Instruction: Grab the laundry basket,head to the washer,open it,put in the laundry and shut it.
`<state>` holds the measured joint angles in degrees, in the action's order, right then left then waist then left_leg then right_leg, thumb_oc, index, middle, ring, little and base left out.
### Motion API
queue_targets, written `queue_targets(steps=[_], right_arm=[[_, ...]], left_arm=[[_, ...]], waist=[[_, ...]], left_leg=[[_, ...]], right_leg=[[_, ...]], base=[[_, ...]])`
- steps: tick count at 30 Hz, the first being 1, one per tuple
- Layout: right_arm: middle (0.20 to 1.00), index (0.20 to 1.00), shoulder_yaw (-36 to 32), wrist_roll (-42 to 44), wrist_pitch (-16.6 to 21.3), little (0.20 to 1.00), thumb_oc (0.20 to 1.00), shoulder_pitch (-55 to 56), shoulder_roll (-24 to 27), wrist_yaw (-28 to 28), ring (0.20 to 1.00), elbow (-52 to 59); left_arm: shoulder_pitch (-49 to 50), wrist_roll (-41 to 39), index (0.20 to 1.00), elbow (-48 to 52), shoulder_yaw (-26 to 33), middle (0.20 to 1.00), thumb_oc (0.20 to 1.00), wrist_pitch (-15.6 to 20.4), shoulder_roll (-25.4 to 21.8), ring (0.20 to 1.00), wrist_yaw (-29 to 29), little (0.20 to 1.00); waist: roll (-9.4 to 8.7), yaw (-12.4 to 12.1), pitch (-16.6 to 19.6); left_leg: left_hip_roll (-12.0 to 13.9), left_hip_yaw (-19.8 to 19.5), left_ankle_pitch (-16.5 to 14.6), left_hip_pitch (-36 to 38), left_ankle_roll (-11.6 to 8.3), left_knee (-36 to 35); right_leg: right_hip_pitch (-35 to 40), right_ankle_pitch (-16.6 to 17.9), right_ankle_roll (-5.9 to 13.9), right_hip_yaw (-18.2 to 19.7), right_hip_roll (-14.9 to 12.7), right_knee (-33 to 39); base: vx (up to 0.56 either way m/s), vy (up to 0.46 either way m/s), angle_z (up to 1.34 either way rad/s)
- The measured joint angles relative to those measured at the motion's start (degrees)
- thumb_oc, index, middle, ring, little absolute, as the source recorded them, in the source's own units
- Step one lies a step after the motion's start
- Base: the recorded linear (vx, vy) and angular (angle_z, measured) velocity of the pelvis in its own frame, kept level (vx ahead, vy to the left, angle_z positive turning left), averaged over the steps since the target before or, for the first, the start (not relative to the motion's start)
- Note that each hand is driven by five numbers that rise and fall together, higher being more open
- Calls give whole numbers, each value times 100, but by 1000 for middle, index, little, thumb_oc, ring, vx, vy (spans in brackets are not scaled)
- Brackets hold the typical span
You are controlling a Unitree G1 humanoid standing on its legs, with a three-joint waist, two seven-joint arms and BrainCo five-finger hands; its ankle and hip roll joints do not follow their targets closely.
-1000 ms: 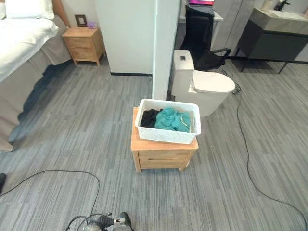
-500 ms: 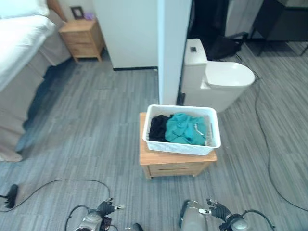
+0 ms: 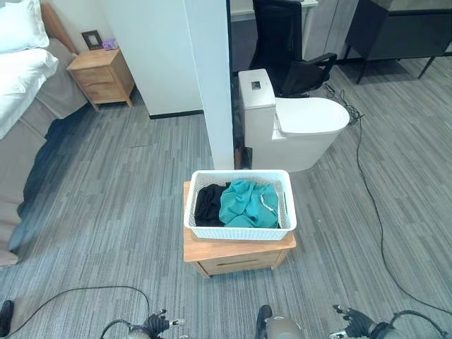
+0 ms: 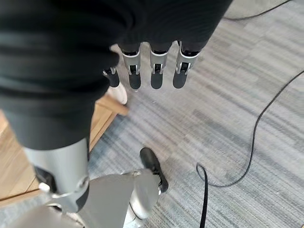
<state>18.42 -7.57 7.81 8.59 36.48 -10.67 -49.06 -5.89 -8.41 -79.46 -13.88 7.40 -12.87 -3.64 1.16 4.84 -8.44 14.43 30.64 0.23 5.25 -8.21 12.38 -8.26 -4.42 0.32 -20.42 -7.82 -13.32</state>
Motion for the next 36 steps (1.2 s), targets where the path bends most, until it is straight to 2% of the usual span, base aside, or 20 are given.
queue_targets(steps=[5, 6, 7, 9, 11, 12, 13, 14, 15, 16, 18, 21, 23, 26, 29, 30, 31, 34, 35, 36], right_arm=[[1000, 1000, 64, -19, 18, 1000, 1000, 49, -56, -89, 1000, 169], [1000, 1000, 60, -44, 21, 1000, 1000, 210, -51, -98, 1000, 405], [1000, 1000, 109, -252, 54, 1000, 1000, 494, -75, -115, 1000, 763], [1000, 1000, 109, -578, 53, 1000, 1000, 789, 170, -110, 1000, 1474], [1000, 1000, 33, -686, 82, 1000, 1000, 805, 288, -106, 1000, 1596], [1000, 1000, -349, -683, 78, 1000, 1000, 906, 220, -107, 1000, 1573], [1000, 1000, -563, -682, 77, 1000, 1000, 920, 255, -102, 1000, 1570], [1000, 1000, -571, -683, 117, 1000, 1000, 881, 539, -108, 1000, 1649], [1000, 1000, -535, -692, 108, 1000, 1000, 907, 668, -109, 1000, 1676], [1000, 1000, -549, -736, 31, 1000, 1000, 701, 640, -69, 1000, 1473], [1000, 1000, -382, -744, 88, 1000, 1000, 609, 632, -54, 1000, 1446], [1000, 1000, -341, -863, 67, 1000, 1000, 578, 615, -69, 1000, 1533], [1000, 1000, -302, -895, 67, 1000, 1000, 474, 585, -58, 1000, 1603], [1000, 1000, -150, -899, 75, 1000, 1000, 275, 590, -42, 1000, 1729], [1000, 1000, 30, -921, 115, 1000, 1000, 289, 573, -48, 1000, 2066], [1000, 1000, -13, -986, 126, 1000, 1000, 312, 596, -48, 1000, 2161], [1000, 1000, -156, -1034, 164, 1000, 1000, 334, 602, -34, 1000, 2191], [1000, 1000, -229, -1133, 179, 1000, 1000, 476, 636, 38, 1000, 2214], [1000, 1000, -497, -1128, 194, 1000, 1000, 629, 612, 54, 1000, 2427], [1000, 1000, -731, -1112, 211, 1000, 1000, 698, 606, 96, 1000, 2494]], left_arm=[[-56, -4, 1000, 11, 50, 1000, 1000, 3, -80, 1000, 15, 1000], [-52, -6, 1000, -21, 206, 1000, 1000, 7, -108, 1000, 22, 1000], [-164, -5, 1000, 12, 131, 1000, 1000, -7, -350, 1000, 48, 1000], [-108, 104, 1000, 83, 73, 1000, 1000, -34, -476, 1000, 53, 1000], [-100, 266, 1000, 230, 31, 1000, 1000, -41, -504, 1000, 52, 1000], [-188, 277, 1000, 539, -94, 1000, 1000, -46, -487, 1000, 68, 1000], [-321, 276, 1000, 673, -102, 1000, 1000, -30, -388, 1000, 78, 1000], [-465, 249, 1000, 726, -89, 1000, 1000, 12, -283, 1000, 115, 1000], [-622, 240, 1000, 715, -90, 1000, 1000, 3, -314, 1000, 123, 1000], [-733, 209, 1000, 680, -137, 1000, 1000, 5, -256, 1000, 208, 1000], [-747, 203, 1000, 693, -138, 1000, 1000, 20, -257, 1000, 225, 1000], [-701, 198, 1000, 768, -164, 1000, 1000, 95, -257, 1000, 226, 1000], [-607, 199, 1000, 735, -210, 1000, 1000, 120, -257, 1000, 224, 1000], [-572, 198, 1000, 632, -210, 1000, 1000, 116, -258, 1000, 227, 1000], [-622, 201, 1000, 617, -218, 1000, 1000, 123, -298, 1000, 226, 1000], [-620, 202, 1000, 627, -217, 1000, 1000, 136, -288, 1000, 224, 1000], [-565, 202, 1000, 614, -212, 1000, 1000, 135, -278, 1000, 223, 1000], [-483, 201, 1000, 606, -219, 1000, 1000, 130, -343, 1000, 226, 1000], [-264, 195, 1000, 752, -195, 1000, 1000, 127, -403, 1000, 225, 1000], [-101, 183, 1000, 810, -203, 1000, 1000, 118, -399, 1000, 231, 1000]], waist=[[-112, 68, 5], [-102, 22, 0], [-337, -25, -36], [-485, -89, -18], [-588, -48, 8], [-512, -19, 7], [-155, 36, -97], [216, 24, -139], [117, 59, -79], [251, 96, -105], [132, 151, -43], [116, 214, -15], [0, 202, -22], [-67, 212, -30], [-253, 197, 7], [-215, 184, 32], [-126, 179, 66], [-94, 178, 133], [-89, 138, 110], [-39, 193, 63]], left_leg=[[53, 8, 27, 166, -3, -11], [233, -60, 12, 80, -31, 311], [667, -357, 330, -504, -473, 1682], [943, -681, 1520, -1081, -510, 2512], [886, -645, 1436, -1314, -601, 2400], [419, -611, 1014, -1344, -535, 1035], [430, -531, 969, -1345, -520, 238], [571, -306, 1056, -1343, -610, -719], [466, -51, 1136, -1366, -611, -1300], [530, -211, 1257, -1321, -402, -1392], [197, -720, 1228, -1328, -360, -1148], [-40, -608, 1208, -1317, -319, -918], [-286, -428, 1052, -1225, 37, -965], [-536, -101, 974, -1069, 591, -1158], [-902, -21, 689, -841, 880, -1262], [-951, 6, 502, -743, 875, -1303], [-1045, 5, 285, -552, 851, -1479], [-1293, 0, 7, -433, 1003, -1465], [-1506, 64, -126, -288, 1081, -1565], [-1610, 53, -117, -91, 1145, -1724]], right_leg=[[-59, -3, 60, 157, 131, -45], [-81, -149, 26, 125, 215, -300], [77, -353, -367, 95, 324, -290], [485, -119, -403, 100, 458, 407], [685, 98, -146, 90, 500, 848], [838, 6, 937, 50, 493, 1318], [782, -374, 1323, -213, 552, 1044], [420, -430, 203, 11, 511, 195], [514, -398, 277, 19, 95, 296], [636, -334, 119, 44, 300, 403], [790, -321, 148, 131, 250, 560], [852, -344, 170, 170, 309, 666], [828, -270, 124, 378, 274, 614], [812, -332, 288, 571, 132, 489], [775, -381, 520, 610, -229, 121], [771, -390, 532, 610, -288, -51], [655, -478, 659, 608, -404, -496], [262, -590, 794, 647, -878, -1511], [6, -291, 1034, 599, -1135, -2079], [-249, -224, 1052, 625, -1260, -2612]], base=[[39, -224, -25], [72, -528, -11], [50, -396, -17], [96, -59, -21], [283, 204, 0], [328, 312, 18], [236, 227, 10], [116, 106, 14], [175, 103, -10], [380, 230, -13], [315, 199, -23], [274, 207, -14], [126, 133, -39], [102, 109, -29], [153, 189, 10], [112, 180, 9], [67, 117, 8], [148, 236, 6], [65, 115, -16], [43, 36, -9]])
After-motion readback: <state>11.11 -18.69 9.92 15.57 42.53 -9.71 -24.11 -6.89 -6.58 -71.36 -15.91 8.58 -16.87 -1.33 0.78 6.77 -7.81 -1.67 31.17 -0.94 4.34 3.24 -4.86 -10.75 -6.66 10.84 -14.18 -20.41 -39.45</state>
